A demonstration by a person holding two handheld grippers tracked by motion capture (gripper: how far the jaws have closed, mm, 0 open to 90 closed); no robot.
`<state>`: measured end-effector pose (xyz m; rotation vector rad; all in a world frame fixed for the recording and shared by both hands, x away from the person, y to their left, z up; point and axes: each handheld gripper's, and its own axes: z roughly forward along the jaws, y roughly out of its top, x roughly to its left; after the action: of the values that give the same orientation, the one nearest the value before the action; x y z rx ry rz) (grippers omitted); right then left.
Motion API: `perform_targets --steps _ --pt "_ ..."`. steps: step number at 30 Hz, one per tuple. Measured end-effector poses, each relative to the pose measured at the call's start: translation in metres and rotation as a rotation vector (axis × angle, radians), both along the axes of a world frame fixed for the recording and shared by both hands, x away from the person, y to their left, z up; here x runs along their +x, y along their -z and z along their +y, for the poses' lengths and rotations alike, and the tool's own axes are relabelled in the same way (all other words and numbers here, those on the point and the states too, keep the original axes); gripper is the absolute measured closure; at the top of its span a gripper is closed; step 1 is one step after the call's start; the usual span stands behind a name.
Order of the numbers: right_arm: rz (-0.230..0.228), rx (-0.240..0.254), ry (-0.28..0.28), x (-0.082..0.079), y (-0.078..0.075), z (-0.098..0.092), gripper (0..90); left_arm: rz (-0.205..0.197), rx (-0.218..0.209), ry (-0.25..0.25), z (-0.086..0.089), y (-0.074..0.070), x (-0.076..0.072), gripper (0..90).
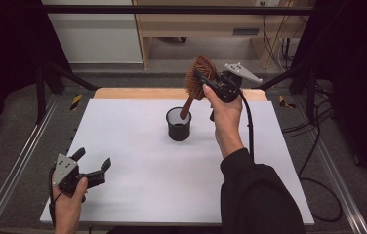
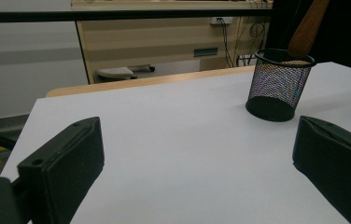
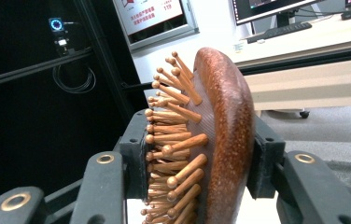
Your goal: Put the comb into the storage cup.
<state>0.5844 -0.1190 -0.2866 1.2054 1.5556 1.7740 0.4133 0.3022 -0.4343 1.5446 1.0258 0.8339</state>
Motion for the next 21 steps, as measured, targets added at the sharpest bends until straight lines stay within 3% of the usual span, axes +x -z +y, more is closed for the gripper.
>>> perform_targets --steps 21 --pt "0.073 -0.015 0.002 0.021 0.037 0.017 51.4 -0.006 0.008 0.009 0.002 -0.001 0.001 2.5"
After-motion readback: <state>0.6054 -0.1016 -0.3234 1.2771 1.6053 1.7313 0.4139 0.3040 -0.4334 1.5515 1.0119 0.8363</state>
